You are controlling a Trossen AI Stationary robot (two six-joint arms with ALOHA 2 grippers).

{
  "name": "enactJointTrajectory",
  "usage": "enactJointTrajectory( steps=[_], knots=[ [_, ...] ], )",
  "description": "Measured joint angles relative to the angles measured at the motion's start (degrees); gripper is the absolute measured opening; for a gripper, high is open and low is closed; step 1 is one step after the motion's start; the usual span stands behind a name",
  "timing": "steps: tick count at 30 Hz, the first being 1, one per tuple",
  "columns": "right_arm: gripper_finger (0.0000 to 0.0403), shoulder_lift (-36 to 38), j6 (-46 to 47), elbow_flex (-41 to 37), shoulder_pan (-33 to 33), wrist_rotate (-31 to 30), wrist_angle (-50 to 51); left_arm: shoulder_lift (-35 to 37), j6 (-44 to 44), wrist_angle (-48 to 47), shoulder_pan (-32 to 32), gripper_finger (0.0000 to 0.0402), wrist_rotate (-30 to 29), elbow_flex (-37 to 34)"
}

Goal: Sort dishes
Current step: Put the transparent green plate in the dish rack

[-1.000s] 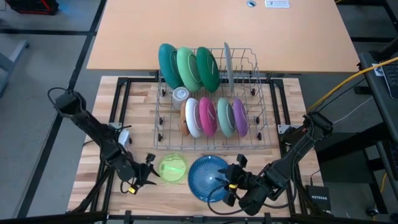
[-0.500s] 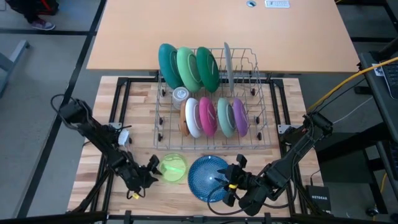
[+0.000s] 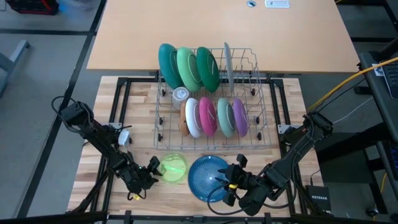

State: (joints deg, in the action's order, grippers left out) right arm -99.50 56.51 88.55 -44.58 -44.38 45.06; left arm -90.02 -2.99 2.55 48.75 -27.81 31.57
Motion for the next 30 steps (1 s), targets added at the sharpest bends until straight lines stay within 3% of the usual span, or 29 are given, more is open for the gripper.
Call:
enactJointTrajectory(
  steps=[9, 26, 30],
  knots=[
    [0.0144, 0.0, -1.5, 0.0, 0.0, 0.0, 0.0, 0.0, 4.4, 0.1, -1.7, 0.0146, 0.9, 0.0],
    [0.0144, 0.0, -1.5, 0.0, 0.0, 0.0, 0.0, -0.2, 6.0, 0.3, -2.1, 0.0014, -0.4, -0.2],
    [0.0144, 0.0, -1.5, 0.0, 0.0, 0.0, 0.0, -0.3, 7.0, 2.7, -1.5, 0.0005, -0.5, -0.2]
  ],
)
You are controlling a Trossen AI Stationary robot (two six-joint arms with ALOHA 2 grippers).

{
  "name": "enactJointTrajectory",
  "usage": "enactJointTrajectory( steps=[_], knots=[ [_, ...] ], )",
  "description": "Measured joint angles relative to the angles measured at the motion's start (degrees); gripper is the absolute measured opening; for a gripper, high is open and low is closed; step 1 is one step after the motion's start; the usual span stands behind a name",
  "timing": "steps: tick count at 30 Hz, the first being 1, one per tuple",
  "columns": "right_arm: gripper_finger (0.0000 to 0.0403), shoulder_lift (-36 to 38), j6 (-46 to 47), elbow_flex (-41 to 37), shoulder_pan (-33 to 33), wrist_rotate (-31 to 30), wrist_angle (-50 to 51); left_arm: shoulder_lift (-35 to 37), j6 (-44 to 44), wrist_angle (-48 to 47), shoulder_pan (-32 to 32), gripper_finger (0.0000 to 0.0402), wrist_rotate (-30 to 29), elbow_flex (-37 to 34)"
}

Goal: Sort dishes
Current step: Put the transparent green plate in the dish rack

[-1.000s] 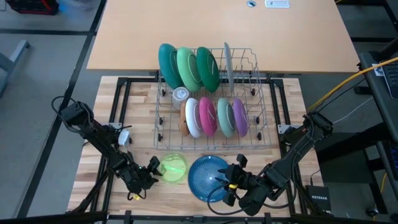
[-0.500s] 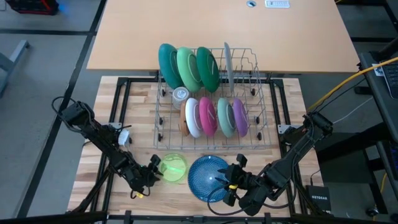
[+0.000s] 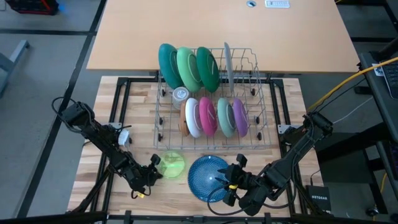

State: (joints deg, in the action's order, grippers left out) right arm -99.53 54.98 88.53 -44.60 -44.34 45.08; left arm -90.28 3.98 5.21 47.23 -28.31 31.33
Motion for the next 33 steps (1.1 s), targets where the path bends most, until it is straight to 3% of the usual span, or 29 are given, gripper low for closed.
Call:
enactJointTrajectory(
  steps=[9, 19, 26, 33],
  knots=[
    [0.0144, 0.0, -3.4, 0.0, 0.0, 0.0, -0.1, 0.0, 10.4, 7.9, 1.2, 0.0001, 0.5, 0.1],
    [0.0144, 0.0, -11.2, 0.3, 0.0, 2.8, -1.2, 1.6, 18.1, 24.1, 2.1, 0.0001, 0.6, 0.2],
    [0.0144, 0.0, -17.9, 4.5, -0.8, 4.9, 0.2, 6.0, 21.2, 30.5, 2.1, 0.0001, 0.7, 0.2],
    [0.0144, 0.0, -25.1, 10.2, -3.4, 0.9, 1.6, 11.1, 21.2, 36.4, 2.2, 0.0000, 0.7, 0.2]
  ],
)
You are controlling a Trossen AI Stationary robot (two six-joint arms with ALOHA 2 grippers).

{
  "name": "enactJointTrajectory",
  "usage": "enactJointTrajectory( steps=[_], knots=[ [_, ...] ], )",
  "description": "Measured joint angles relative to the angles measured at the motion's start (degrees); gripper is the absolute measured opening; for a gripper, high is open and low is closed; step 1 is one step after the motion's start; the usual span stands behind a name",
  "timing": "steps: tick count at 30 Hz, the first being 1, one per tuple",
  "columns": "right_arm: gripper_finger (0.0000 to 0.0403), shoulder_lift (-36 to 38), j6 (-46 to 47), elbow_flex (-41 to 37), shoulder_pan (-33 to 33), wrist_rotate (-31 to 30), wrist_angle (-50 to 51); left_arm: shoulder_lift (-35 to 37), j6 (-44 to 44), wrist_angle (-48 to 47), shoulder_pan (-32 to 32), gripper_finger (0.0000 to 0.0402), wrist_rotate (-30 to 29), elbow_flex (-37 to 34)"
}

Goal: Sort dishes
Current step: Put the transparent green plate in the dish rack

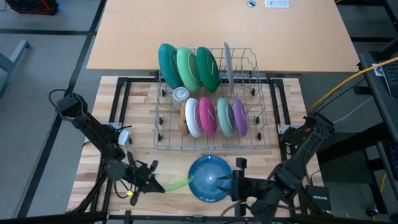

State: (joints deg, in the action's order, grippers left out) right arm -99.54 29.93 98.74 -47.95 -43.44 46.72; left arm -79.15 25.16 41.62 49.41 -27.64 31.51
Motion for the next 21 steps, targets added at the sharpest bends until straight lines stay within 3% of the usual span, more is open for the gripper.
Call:
enactJointTrajectory(
  steps=[6, 12, 21],
  knots=[
    [0.0144, 0.0, -3.2, 2.6, -3.2, -5.9, 3.0, 5.9, 0.0, 3.6, 0.1, 0.0000, -3.2, 0.0],
    [0.0144, 0.0, -3.3, 2.9, -5.9, -13.3, 7.2, 13.9, -6.1, 5.0, 0.9, 0.0000, -13.1, 0.0],
    [0.0144, 0.0, -3.3, 2.9, -6.4, -15.7, 11.0, 23.7, -15.4, 6.2, 0.2, 0.0000, -27.8, 0.0]
  ],
)
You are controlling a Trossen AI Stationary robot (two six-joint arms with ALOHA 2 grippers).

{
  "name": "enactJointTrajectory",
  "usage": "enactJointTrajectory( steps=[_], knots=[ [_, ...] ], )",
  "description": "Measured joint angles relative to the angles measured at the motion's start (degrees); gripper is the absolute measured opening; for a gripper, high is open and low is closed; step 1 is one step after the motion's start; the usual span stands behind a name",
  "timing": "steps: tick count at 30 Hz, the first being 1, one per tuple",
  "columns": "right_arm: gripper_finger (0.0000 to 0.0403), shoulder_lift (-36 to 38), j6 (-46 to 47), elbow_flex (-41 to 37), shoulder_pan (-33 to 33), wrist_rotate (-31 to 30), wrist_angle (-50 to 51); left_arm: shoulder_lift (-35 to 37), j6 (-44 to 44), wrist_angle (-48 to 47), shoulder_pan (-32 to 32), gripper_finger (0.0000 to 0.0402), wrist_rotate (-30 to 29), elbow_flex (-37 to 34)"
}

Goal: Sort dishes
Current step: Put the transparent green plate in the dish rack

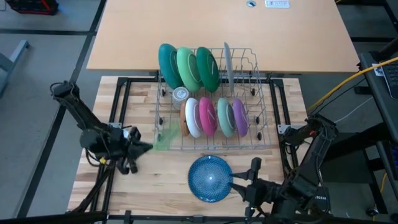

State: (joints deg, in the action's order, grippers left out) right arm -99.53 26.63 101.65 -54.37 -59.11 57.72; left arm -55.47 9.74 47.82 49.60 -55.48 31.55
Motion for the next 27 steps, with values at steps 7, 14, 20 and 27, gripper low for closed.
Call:
enactJointTrajectory(
  steps=[7, 14, 20, 27],
  knots=[
    [0.0144, 0.0, 0.0, 0.0, 0.0, -2.3, 3.5, 0.7, 4.6, -0.7, -4.2, 0.0000, -10.2, 0.0],
    [0.0144, 0.0, 0.0, 0.0, 0.0, -4.4, 6.1, 0.6, 18.8, -1.2, -11.7, 0.0000, -10.2, -2.9],
    [0.0144, 0.0, 0.0, 0.0, 0.0, -4.4, 6.3, 0.6, 29.0, -4.1, -16.8, 0.0000, -8.1, -6.3],
    [0.0144, 0.0, 0.0, 0.0, 0.0, -4.4, 6.4, 0.6, 32.5, -4.0, -22.2, 0.0000, -2.6, -7.5]
  ],
)
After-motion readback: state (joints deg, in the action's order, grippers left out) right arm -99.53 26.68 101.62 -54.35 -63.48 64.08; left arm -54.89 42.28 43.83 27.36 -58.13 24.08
